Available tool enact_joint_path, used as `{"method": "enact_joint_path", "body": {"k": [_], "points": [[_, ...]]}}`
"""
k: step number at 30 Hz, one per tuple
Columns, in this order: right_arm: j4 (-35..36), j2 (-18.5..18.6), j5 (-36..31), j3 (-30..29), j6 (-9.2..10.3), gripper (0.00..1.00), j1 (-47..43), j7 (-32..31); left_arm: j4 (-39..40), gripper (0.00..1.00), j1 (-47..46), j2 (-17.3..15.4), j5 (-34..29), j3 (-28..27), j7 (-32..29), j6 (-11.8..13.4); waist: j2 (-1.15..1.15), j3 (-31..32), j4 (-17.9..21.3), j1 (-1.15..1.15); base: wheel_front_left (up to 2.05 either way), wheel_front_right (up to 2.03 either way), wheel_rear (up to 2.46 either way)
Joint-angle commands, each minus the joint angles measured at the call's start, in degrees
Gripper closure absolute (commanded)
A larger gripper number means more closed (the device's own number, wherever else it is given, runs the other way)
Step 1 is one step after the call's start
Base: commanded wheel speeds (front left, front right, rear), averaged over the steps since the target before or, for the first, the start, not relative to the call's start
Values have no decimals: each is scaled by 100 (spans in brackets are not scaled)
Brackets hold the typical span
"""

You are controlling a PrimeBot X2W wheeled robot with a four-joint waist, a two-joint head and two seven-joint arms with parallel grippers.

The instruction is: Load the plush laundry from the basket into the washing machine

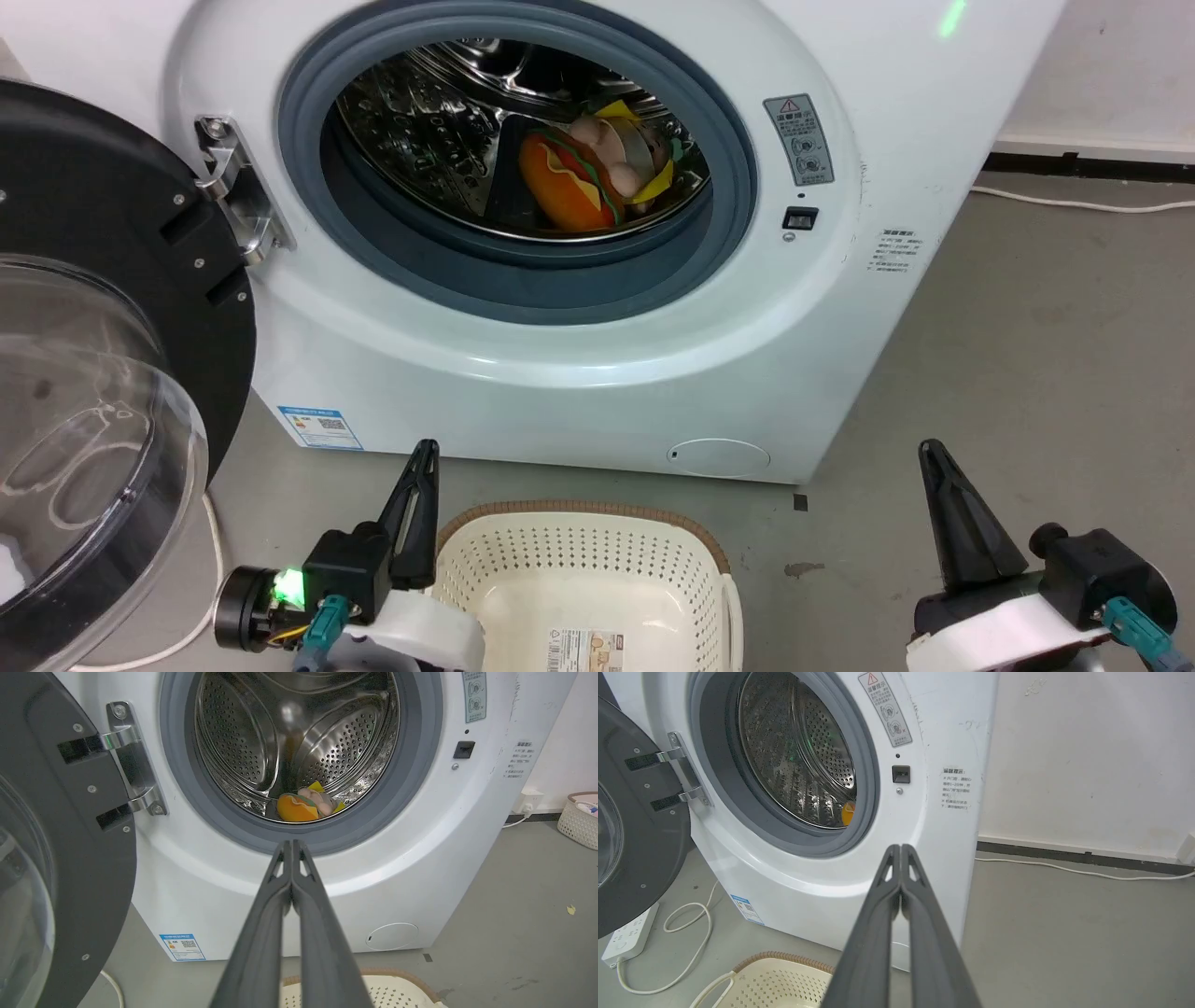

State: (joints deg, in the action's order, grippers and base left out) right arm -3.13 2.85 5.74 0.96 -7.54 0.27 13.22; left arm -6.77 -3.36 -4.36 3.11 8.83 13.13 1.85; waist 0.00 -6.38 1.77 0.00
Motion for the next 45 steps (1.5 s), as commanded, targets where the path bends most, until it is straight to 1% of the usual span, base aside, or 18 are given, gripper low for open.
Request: {"method": "enact_joint_path", "body": {"k": [1,45], "points": [[30,0,-40,-9,1,100,-4,-34,46,100,41,11,-37,-26,-28,-10,0,8,-3,0,0,0,0],[143,1,-254,-44,3,100,-13,-551,299,100,160,66,-147,-369,-543,-80,0,260,-73,0,0,0,0]]}}
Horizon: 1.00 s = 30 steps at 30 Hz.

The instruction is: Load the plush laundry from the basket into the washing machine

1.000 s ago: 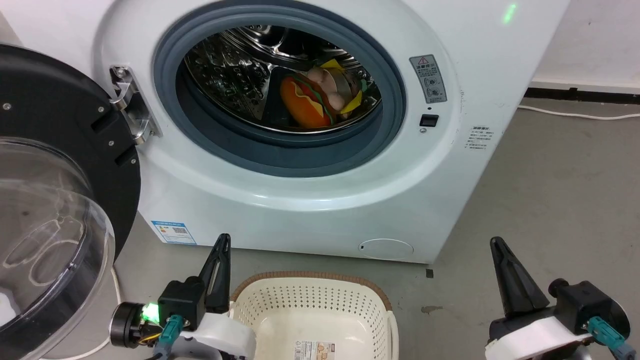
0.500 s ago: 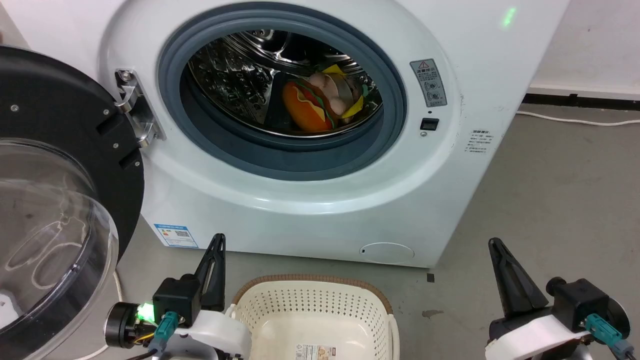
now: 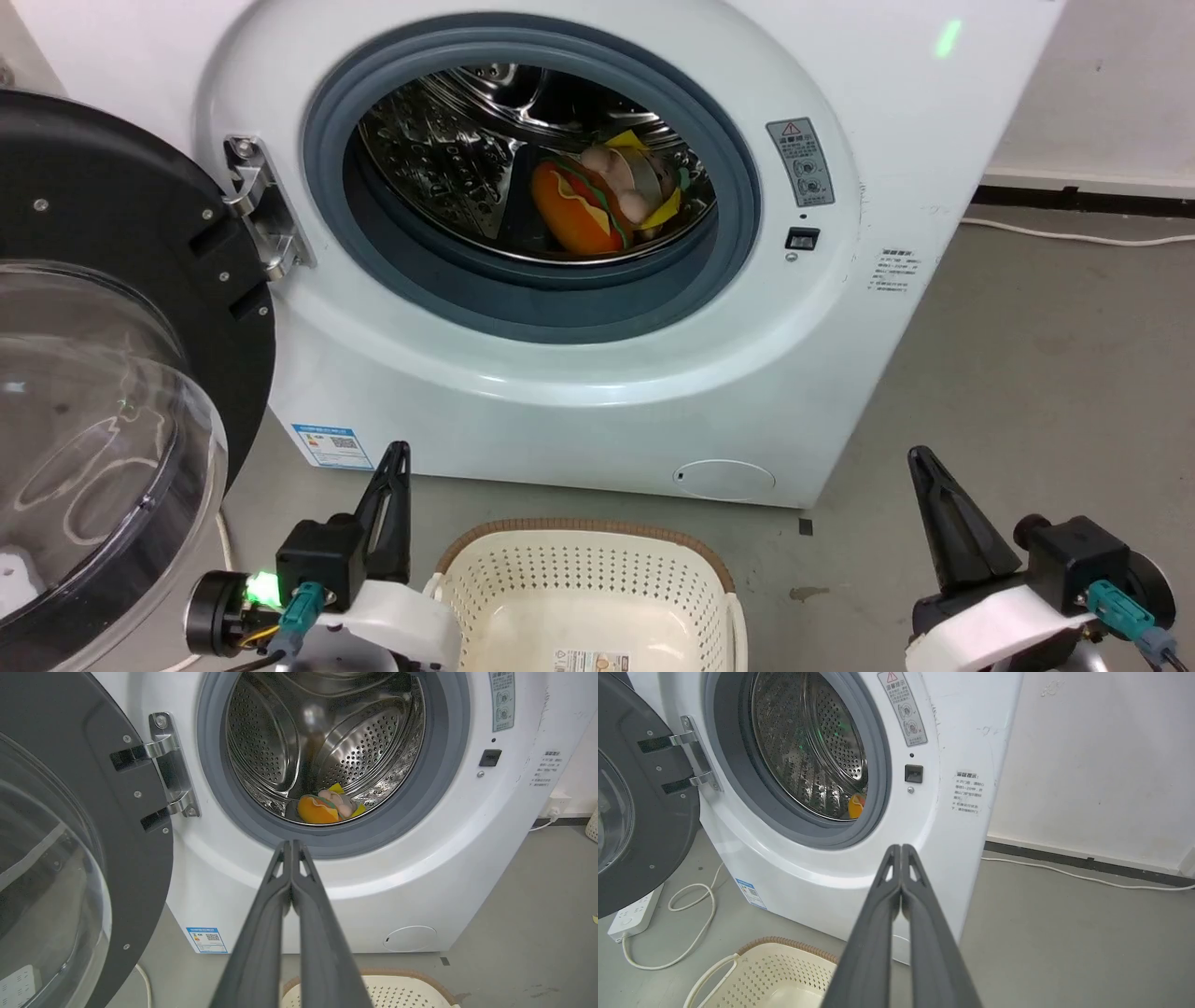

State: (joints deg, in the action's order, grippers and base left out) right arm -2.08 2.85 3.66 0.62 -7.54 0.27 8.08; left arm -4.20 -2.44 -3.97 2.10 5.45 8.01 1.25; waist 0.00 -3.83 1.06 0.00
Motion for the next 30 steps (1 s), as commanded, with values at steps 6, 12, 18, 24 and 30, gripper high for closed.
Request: {"method": "enact_joint_path", "body": {"k": [6,12,18,24,30], "points": [[54,1,-76,-15,3,100,-14,-107,76,100,83,35,-61,-79,-101,-29,0,40,-11,0,0,0,0],[70,1,-105,-19,3,100,-16,-177,111,100,99,43,-76,-126,-172,-39,0,74,-21,0,0,0,0],[85,2,-134,-24,3,100,-17,-248,145,100,115,50,-91,-172,-242,-49,0,108,-30,0,0,0,0],[101,2,-163,-29,4,100,-18,-318,180,100,131,57,-106,-219,-312,-58,0,143,-40,0,0,0,0],[116,2,-192,-34,4,100,-20,-388,214,100,147,65,-121,-266,-383,-68,0,177,-49,0,0,0,0]]}}
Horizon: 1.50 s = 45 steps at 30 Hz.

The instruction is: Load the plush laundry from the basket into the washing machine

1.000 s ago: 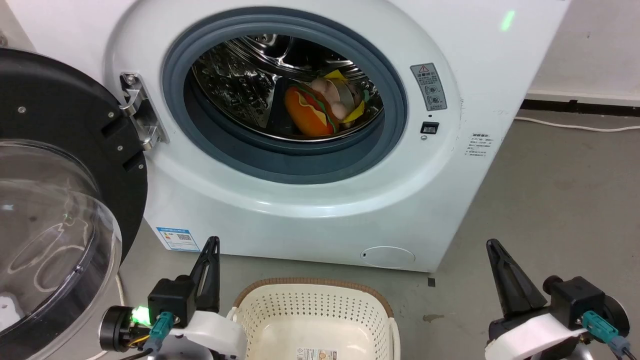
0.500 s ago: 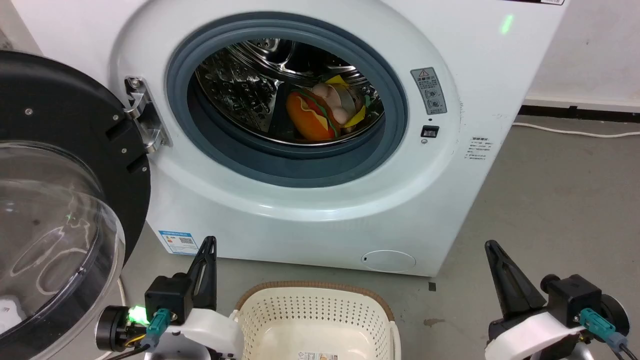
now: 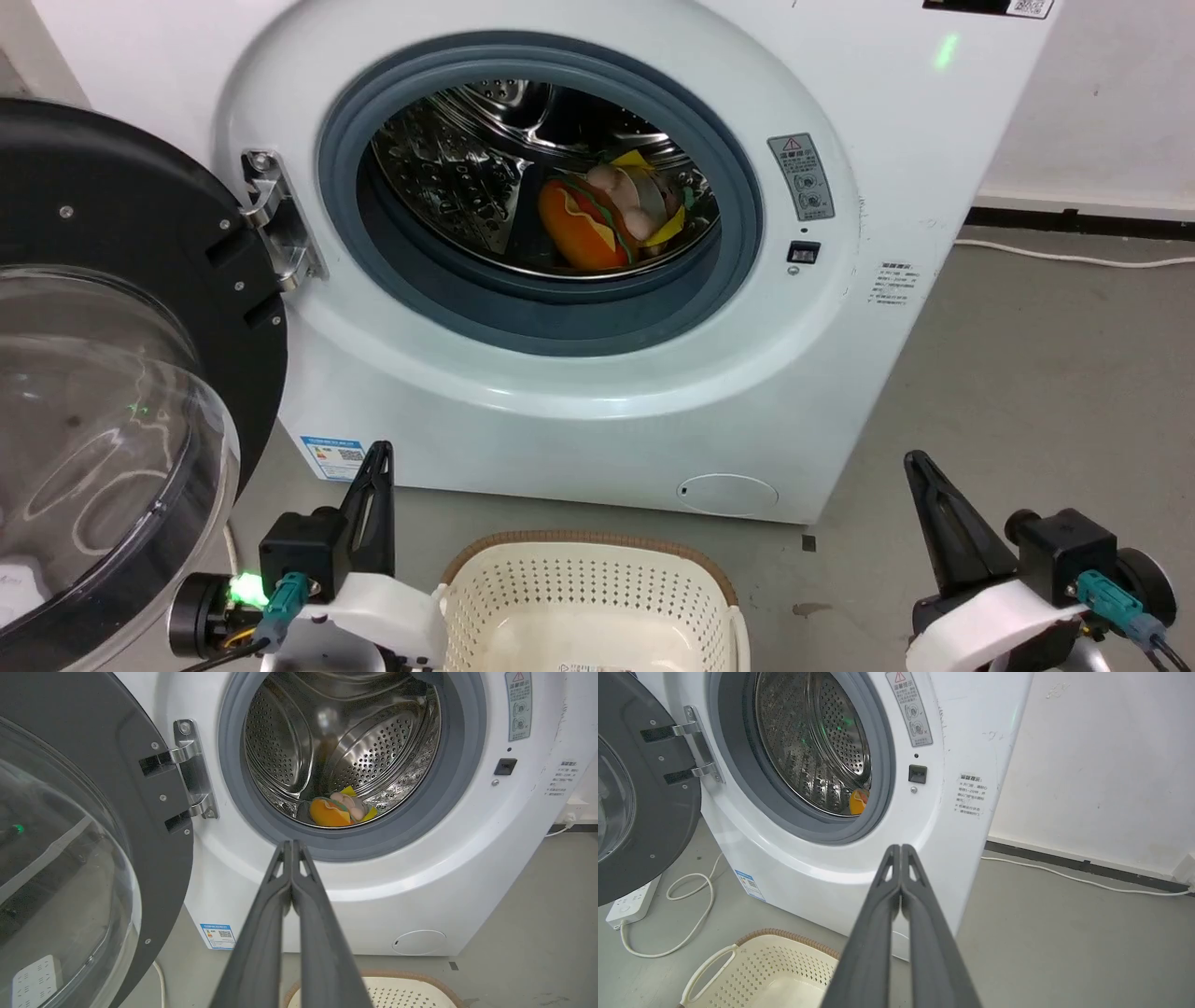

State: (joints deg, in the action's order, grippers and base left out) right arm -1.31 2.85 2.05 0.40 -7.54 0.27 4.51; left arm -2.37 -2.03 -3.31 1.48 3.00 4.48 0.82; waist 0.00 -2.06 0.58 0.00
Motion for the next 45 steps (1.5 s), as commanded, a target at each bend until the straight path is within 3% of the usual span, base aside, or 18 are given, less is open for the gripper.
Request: {"method": "enact_joint_path", "body": {"k": [1,45], "points": [[42,2,-36,-12,4,100,-20,-43,37,100,110,0,-61,-29,-40,-26,0,7,-2,0,0,0,0],[131,3,-205,-40,5,100,-27,-451,237,100,203,43,-148,-300,-448,-82,0,206,-58,0,0,0,0]]}}
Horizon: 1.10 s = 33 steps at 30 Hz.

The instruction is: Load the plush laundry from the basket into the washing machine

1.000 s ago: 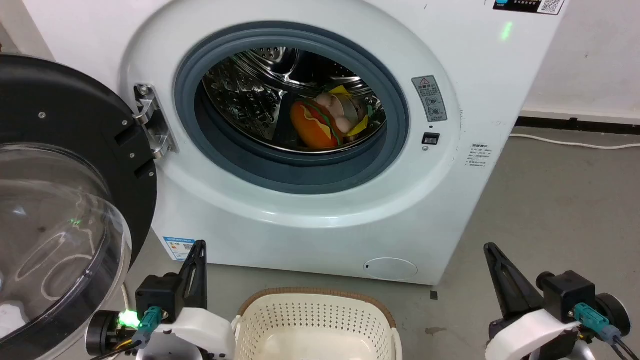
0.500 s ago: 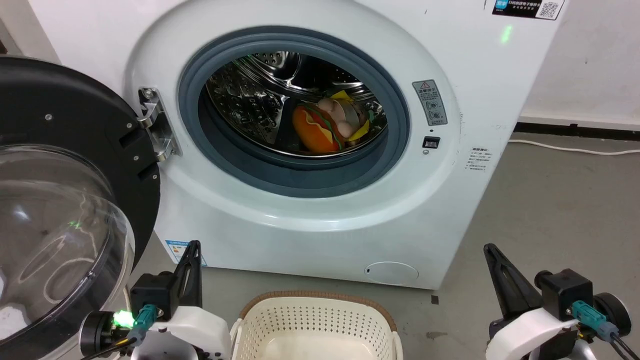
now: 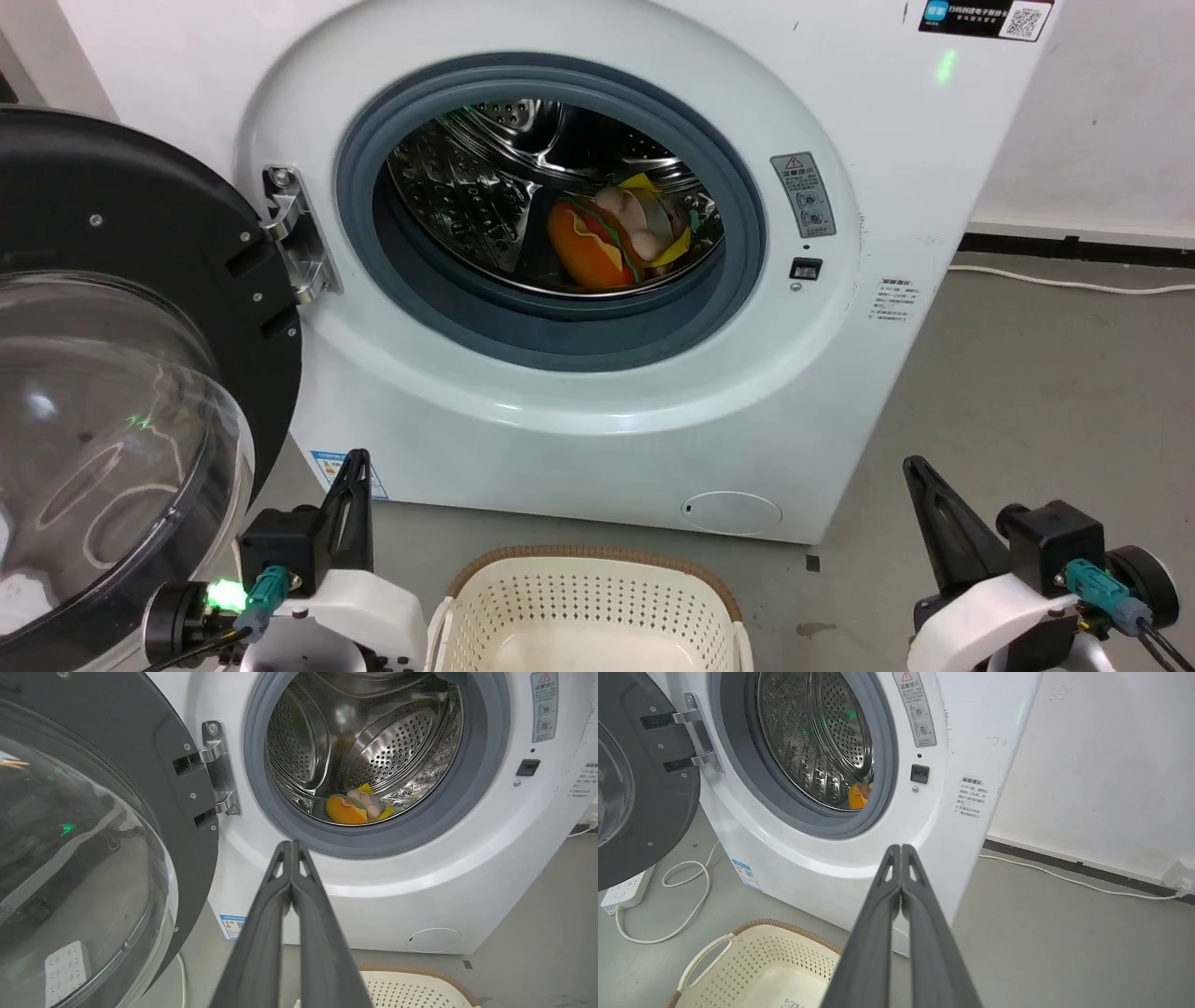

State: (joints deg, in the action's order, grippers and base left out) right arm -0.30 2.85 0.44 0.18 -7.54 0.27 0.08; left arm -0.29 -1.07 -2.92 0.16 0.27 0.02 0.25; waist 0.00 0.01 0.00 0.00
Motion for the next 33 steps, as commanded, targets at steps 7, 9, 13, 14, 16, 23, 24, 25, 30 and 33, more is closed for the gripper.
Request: {"method": "enact_joint_path", "body": {"k": [7,9,13,14,16,23,24,25,30,33], "points": [[30,3,-44,-18,5,100,-27,-8,29,100,107,4,-16,-27,-2,-25,0,-1,0,0,0,0,0],[30,3,-44,-18,5,100,-27,-8,29,100,107,4,-16,-27,-2,-25,0,-1,0,0,0,0,0],[30,3,-44,-18,5,100,-27,-8,29,100,107,4,-16,-27,-2,-25,0,-1,0,0,0,0,0],[30,3,-44,-18,5,100,-27,-8,29,100,107,4,-16,-27,-2,-25,0,-1,0,0,0,0,0],[30,3,-44,-18,5,100,-27,-8,29,100,107,4,-16,-27,-2,-25,0,-1,0,0,0,0,0],[30,3,-44,-18,5,100,-27,-8,29,100,107,4,-16,-27,-2,-25,0,-1,0,0,0,0,0],[30,3,-44,-18,5,100,-27,-8,29,100,107,4,-16,-27,-2,-25,0,-1,0,0,0,0,0],[30,3,-44,-18,5,100,-27,-8,29,100,107,4,-16,-27,-2,-25,0,-1,0,0,0,0,0],[30,3,-44,-18,5,100,-27,-8,29,100,107,4,-16,-27,-2,-25,0,-1,0,0,0,0,0],[30,3,-44,-18,5,100,-27,-8,29,100,107,4,-16,-27,-2,-25,0,-1,0,0,0,0,0]]}}
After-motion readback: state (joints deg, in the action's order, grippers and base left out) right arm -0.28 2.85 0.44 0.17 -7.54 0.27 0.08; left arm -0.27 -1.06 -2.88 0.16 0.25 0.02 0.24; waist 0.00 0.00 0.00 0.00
